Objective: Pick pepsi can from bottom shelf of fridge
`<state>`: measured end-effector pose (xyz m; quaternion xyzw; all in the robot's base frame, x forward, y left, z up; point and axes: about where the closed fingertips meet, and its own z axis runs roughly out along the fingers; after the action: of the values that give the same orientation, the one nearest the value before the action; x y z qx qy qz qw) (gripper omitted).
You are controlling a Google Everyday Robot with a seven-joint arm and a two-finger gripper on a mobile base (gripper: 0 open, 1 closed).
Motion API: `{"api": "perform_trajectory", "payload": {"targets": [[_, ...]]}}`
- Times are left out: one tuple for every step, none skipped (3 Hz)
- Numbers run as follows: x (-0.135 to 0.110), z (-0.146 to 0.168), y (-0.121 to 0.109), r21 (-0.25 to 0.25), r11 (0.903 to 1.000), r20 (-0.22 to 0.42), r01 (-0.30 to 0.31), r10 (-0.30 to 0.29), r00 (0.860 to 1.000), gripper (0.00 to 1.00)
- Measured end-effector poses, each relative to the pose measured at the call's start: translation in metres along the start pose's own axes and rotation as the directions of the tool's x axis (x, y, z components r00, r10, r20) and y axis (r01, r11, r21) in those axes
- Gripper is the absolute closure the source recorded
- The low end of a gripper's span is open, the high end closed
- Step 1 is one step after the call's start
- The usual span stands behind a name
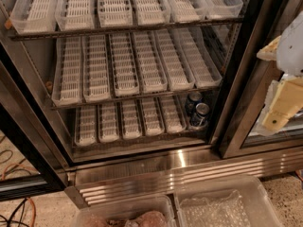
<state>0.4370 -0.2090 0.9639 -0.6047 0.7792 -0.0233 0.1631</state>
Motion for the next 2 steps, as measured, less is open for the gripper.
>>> {"api": "perform_trajectory", "payload": {"targets": [[0.000, 0.029, 0.024, -0.015, 0.9986, 0.064, -0.050, 0.051, 0.997, 0.00], [0.011, 0.093, 0.054, -0.077, 0.9858, 0.156, -0.149, 0.160, 0.975, 0.00]]}}
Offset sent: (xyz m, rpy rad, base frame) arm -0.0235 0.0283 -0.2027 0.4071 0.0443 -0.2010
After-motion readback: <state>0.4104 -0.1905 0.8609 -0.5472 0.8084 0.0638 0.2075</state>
